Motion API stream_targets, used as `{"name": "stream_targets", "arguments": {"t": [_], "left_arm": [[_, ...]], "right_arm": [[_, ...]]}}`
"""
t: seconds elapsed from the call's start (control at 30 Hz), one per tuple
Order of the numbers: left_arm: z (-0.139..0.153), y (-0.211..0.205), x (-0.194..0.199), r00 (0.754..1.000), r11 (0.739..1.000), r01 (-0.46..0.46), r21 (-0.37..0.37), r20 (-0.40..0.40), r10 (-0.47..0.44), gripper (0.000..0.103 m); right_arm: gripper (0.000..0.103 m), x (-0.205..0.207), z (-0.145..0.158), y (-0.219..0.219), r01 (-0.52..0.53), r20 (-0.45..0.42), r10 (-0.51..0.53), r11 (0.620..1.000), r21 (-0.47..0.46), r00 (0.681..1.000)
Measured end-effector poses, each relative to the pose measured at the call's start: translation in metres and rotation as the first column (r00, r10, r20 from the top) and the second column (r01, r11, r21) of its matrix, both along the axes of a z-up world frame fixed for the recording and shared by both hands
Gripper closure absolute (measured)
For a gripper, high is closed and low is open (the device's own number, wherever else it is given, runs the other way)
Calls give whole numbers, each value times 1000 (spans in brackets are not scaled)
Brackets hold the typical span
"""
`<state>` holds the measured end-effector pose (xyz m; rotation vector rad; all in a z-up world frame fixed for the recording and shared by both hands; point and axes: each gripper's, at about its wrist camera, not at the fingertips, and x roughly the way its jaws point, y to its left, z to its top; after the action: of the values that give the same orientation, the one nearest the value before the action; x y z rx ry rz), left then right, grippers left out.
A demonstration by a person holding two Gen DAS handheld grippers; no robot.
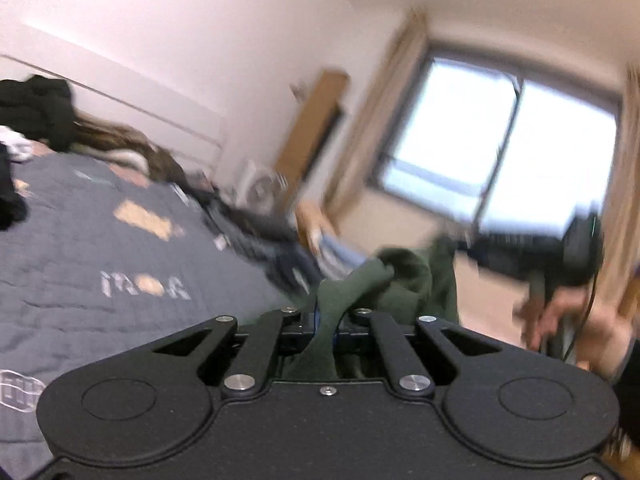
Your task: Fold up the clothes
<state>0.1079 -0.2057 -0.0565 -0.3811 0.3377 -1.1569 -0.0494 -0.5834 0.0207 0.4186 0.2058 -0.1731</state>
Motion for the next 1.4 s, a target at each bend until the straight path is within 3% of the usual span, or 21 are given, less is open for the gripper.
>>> {"name": "stream_targets", "arguments": {"t": [0.07, 0.27, 0.3, 0.4, 0.57, 0.77, 0.83, 0.97, 1.13, 1.2, 1.4], "left_arm": [[4, 10, 4, 1000, 1000, -30, -5, -1, 30, 98], [3, 10, 5, 998, 991, -50, 126, -28, 54, 93], [5, 11, 3, 998, 990, -59, 131, -22, 63, 84], [21, 19, -5, 997, 992, -71, 100, 0, 72, 37], [48, 21, -23, 997, 994, -79, 70, 23, 78, 36], [27, -32, -49, 997, 964, -49, 260, -38, 61, 36], [17, -36, -55, 989, 959, -71, 275, -106, 104, 36], [-3, -38, -63, 944, 949, -128, 288, -259, 206, 36], [-22, -19, -69, 847, 937, -198, 287, -430, 311, 35], [-24, -16, -74, 830, 936, -193, 295, -460, 316, 35], [-47, -16, -64, 711, 942, -203, 266, -621, 329, 38]], "right_arm": [[95, 1, -2, -6, -5, 9, 5, 999, 33, 1000], [95, 18, -16, 13, -134, -24, 136, 989, 68, 990], [95, 19, -18, 17, -154, -35, 157, 985, 74, 987], [95, 20, -27, 26, -199, -55, 204, 976, 93, 977], [95, 14, -36, 35, -247, -81, 257, 962, 113, 963], [95, 6, -42, 50, -306, -122, 315, 948, 82, 941], [95, 2, -44, 55, -323, -139, 329, 944, 68, 934], [94, -5, -48, 66, -356, -173, 357, 934, 39, 918], [94, -13, -52, 79, -395, -215, 387, 919, 6, 897], [94, -16, -53, 82, -403, -216, 395, 915, 10, 893], [94, -15, -54, 84, -418, -222, 409, 908, 6, 885]]}}
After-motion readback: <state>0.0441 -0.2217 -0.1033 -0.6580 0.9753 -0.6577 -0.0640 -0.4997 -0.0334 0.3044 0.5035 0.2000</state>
